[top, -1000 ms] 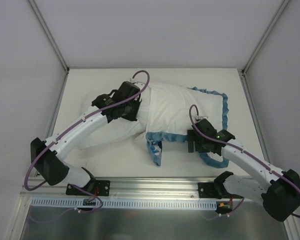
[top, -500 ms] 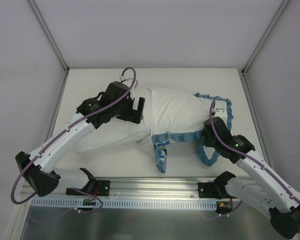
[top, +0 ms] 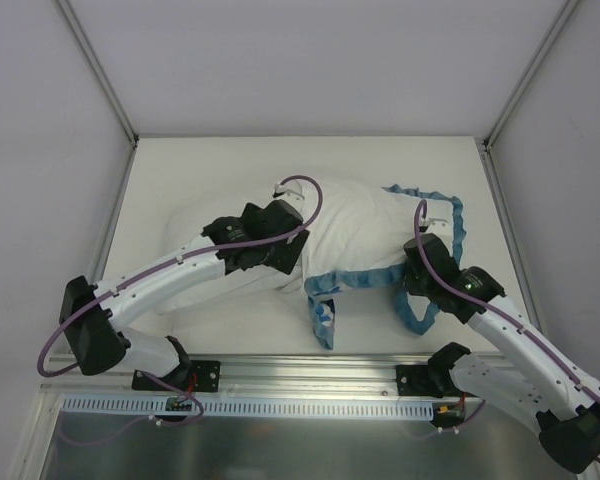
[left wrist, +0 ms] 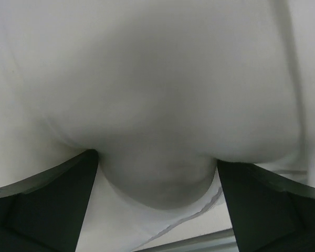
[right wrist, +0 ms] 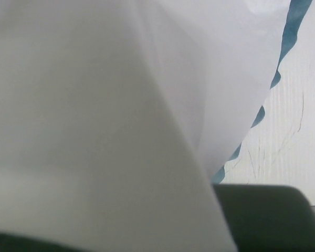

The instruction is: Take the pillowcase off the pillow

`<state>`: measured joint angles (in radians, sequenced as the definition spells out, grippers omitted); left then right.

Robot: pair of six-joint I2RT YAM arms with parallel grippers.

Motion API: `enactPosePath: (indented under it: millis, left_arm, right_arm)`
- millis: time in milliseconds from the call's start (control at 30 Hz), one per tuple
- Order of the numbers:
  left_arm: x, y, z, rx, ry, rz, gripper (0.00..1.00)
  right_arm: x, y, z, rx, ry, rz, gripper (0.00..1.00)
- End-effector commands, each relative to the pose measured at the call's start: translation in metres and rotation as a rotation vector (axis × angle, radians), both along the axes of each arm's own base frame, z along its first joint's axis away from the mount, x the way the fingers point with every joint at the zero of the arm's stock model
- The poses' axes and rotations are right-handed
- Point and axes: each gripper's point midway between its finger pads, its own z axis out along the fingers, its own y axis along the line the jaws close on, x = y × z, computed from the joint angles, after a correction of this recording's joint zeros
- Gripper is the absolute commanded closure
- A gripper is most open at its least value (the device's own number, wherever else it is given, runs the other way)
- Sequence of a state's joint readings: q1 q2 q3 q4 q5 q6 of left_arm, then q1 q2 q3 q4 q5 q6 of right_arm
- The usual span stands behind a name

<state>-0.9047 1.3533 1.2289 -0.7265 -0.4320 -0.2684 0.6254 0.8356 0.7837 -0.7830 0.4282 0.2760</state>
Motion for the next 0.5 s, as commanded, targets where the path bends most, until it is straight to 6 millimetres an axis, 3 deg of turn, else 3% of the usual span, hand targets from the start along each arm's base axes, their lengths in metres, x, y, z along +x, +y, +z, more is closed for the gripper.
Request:
enactPosePath:
  millis: [0,33,67,100,133,167,300,333,367,400,467]
  left_arm:
    - [0.017,0.019,-0.028,0.196,-0.006,0.054,0.04]
    - [0.022,0.014,-0.026,0.178,0.0,0.049,0.16]
    - [0.024,0.012,-0.028,0.129,0.051,0.042,0.62]
    - [0.029,0.012,-0.023,0.089,0.058,0.058,0.92]
    - [0.036,0.013,-0.011,0.043,0.043,0.089,1.0]
    - [0.044,0.02,-0.003,-0.007,0.047,0.12,1.0]
    - [0.071,0.038,0.076,-0.16,-0.106,0.17,1.0]
    - [0.074,0.042,0.091,-0.184,-0.132,0.176,1.0]
    - [0.077,0.047,0.106,-0.207,-0.157,0.178,1.0]
    - [0.08,0.061,0.133,-0.26,-0.204,0.206,1.0]
    - [0.081,0.079,0.156,-0.301,-0.244,0.249,1.0]
  right_arm:
    - [0.011,0.001,0.02,0.031,-0.071,-0.033,0.99]
    - [0.012,-0.001,0.023,0.022,-0.081,-0.04,0.99]
    - [0.01,-0.004,0.025,0.012,-0.082,-0.043,0.99]
    - [0.012,-0.005,0.033,0.014,-0.1,-0.042,0.99]
    - [0.013,-0.008,0.04,0.003,-0.121,-0.042,0.99]
    - [0.012,-0.011,0.046,-0.008,-0.129,-0.041,0.99]
    - [0.021,-0.016,0.1,-0.028,-0.213,-0.016,0.99]
    - [0.022,-0.015,0.13,-0.011,-0.255,-0.007,0.99]
    - [0.023,-0.016,0.142,-0.026,-0.267,0.012,0.99]
    - [0.023,-0.017,0.155,-0.028,-0.287,0.017,0.99]
    - [0.018,-0.024,0.186,-0.015,-0.35,0.019,0.99]
